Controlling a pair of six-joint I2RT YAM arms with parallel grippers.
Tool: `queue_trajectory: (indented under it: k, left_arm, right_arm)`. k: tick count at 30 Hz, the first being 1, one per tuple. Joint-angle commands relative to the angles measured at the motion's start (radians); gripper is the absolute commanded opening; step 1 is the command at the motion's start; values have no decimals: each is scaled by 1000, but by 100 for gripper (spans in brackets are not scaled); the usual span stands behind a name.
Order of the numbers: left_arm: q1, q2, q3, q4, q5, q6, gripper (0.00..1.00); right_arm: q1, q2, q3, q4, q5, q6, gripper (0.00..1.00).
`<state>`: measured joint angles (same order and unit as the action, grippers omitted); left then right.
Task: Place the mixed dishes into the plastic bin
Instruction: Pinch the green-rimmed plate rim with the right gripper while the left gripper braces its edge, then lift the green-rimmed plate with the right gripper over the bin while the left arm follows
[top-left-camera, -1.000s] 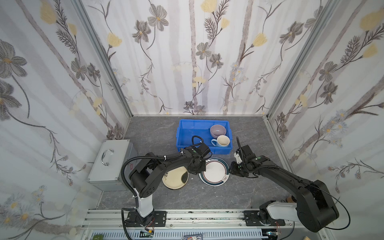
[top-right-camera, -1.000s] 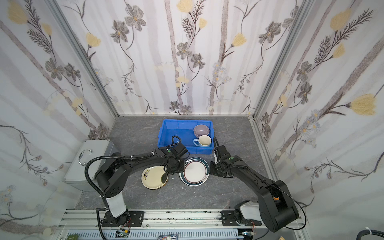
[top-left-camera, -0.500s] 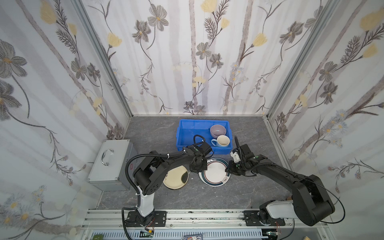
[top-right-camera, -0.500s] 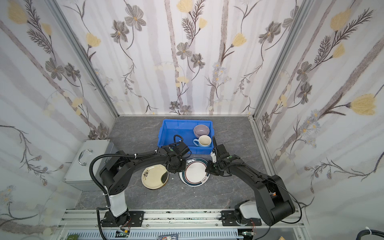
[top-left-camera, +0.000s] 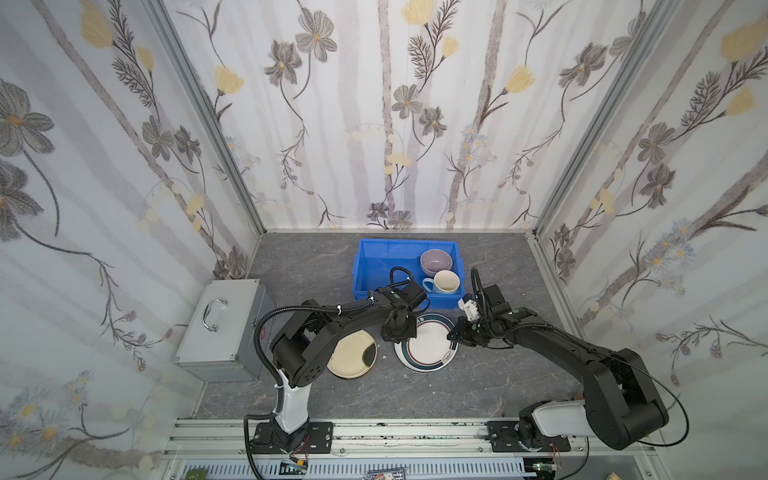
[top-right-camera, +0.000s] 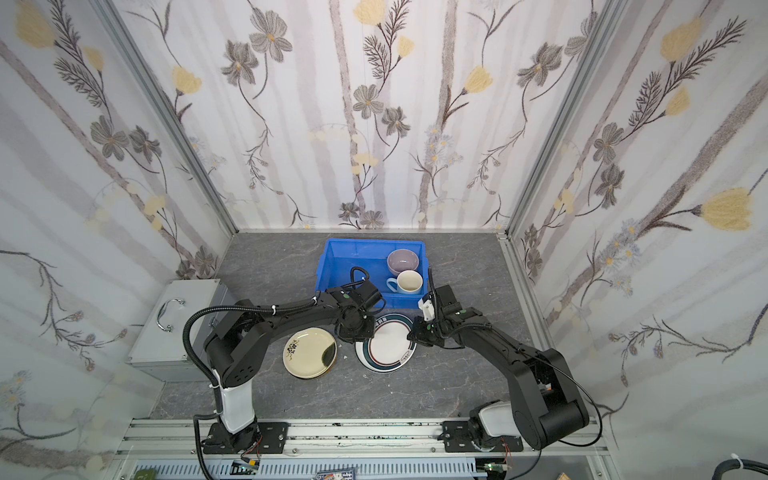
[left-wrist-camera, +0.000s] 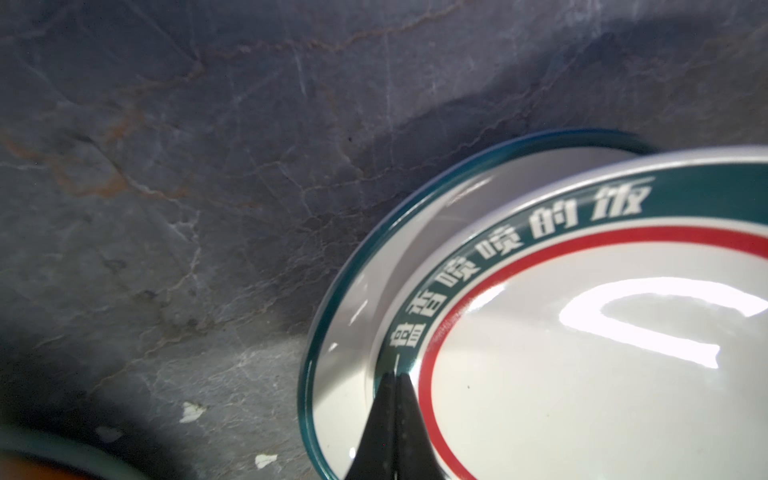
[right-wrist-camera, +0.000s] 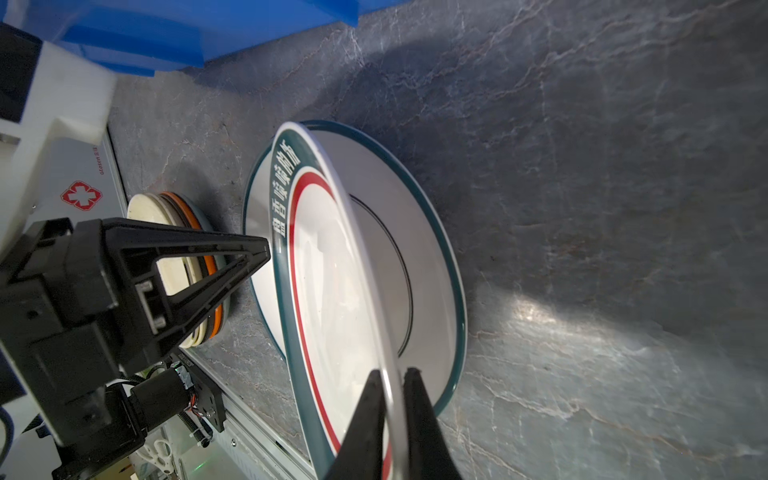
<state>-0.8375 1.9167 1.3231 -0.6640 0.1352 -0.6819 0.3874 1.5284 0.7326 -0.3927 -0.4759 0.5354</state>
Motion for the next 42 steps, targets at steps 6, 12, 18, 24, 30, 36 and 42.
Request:
queue_trajectory:
  k: [6, 12, 18, 24, 30, 36, 42]
  left_arm:
    - [10, -35, 17, -50, -27, 40, 74]
    - [29, -137, 18, -86, -40, 62, 100]
    - [83, -271, 48, -186, -84, 85, 100]
    - [205, -379, 118, -284, -120, 137, 100]
    - [345, -398, 198, -305, -97, 190, 100]
    - [423, -323, 284, -298, -42, 229, 100]
    - [477, -208, 400, -304, 14, 263, 100]
  right_arm:
    - [-2, -11, 46, -26, -12, -29, 9]
    - [-1, -38, 85, -76, -23, -39, 9]
    - [4, -53, 155, -135, -41, -42, 9]
    - [13, -30, 299, -191, -56, -43, 9]
    - [13, 105, 547, -215, -65, -34, 9]
    - [13, 336, 837, -238, -74, -36, 10]
    - [11, 614, 1145, -291, -71, -53, 10]
